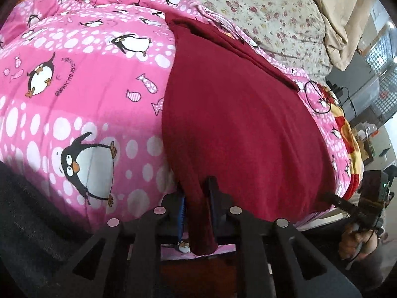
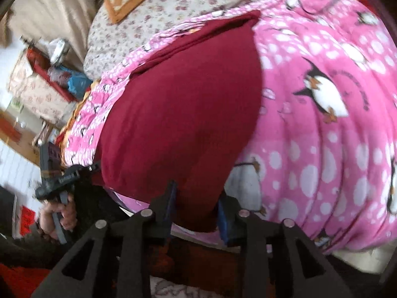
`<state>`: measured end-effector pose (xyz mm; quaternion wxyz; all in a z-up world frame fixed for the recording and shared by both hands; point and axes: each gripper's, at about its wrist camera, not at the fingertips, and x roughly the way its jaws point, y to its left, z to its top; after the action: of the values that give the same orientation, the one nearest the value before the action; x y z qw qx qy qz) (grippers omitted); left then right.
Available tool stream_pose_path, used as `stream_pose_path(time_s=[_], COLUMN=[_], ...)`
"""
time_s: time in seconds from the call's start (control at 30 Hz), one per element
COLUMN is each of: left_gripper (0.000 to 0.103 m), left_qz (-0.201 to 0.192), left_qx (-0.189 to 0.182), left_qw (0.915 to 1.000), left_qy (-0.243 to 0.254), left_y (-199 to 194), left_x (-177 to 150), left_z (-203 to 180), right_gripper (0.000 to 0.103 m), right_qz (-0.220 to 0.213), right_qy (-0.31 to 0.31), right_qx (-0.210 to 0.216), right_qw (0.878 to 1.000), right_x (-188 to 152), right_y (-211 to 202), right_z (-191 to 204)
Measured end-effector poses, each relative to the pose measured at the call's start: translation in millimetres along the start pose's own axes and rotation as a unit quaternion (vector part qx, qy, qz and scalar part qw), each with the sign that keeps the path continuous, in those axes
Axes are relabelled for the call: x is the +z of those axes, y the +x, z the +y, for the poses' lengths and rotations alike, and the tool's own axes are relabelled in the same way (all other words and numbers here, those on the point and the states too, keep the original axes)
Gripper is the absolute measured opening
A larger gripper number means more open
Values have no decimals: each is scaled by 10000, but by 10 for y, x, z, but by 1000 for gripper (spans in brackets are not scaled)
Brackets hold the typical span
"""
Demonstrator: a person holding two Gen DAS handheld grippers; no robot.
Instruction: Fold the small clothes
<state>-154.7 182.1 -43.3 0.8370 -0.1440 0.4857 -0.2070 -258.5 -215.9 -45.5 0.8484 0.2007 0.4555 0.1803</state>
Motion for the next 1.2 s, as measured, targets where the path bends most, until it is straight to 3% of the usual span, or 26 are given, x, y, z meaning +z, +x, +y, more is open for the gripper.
stream_pose_path(time_s=[0.1, 0.2, 0.47, 0.7, 0.83, 0.9, 1.13, 1.2], left_gripper=[0, 0, 0, 0, 0, 0, 0, 0], left_qz=[-47, -166, -1023, -1651, -1973, -2089, -1707, -1521], left_qx=[49, 38, -234, -952, -1361, -1288, -586, -564], left_qw=[9999, 9992, 9898, 9730, 9568, 9545, 9807, 9859], left_qy=[112, 369, 959, 1302, 1645, 1692, 753, 407], left_y=[-50, -180, -1038, -1892, -2232, -2217, -1583, -1399], left_x=[-14, -21, 41, -78, -156, -130, 357, 485], left_z=[-26, -118, -313, -508, -727, -806, -613, -534], right_gripper=[32, 13, 8, 8, 8, 8, 8, 8], right_qz=[-19, -193, -1406, -2088, -2451, -2526, -2237, -2143], right_qy=[-16, -111, -891, -1478, -1601, -1579, -896, -660], right_qx=[-20, 58, 188, 549, 782, 837, 562, 436], right_qw=[10000, 9997, 9859, 9652, 9530, 9509, 9689, 9736], right_x=[39, 64, 53, -24, -60, -47, 337, 512], right_y=[24, -81, -982, -1792, -2222, -2305, -1805, -1612], right_z=[33, 94, 564, 980, 1082, 1086, 828, 730])
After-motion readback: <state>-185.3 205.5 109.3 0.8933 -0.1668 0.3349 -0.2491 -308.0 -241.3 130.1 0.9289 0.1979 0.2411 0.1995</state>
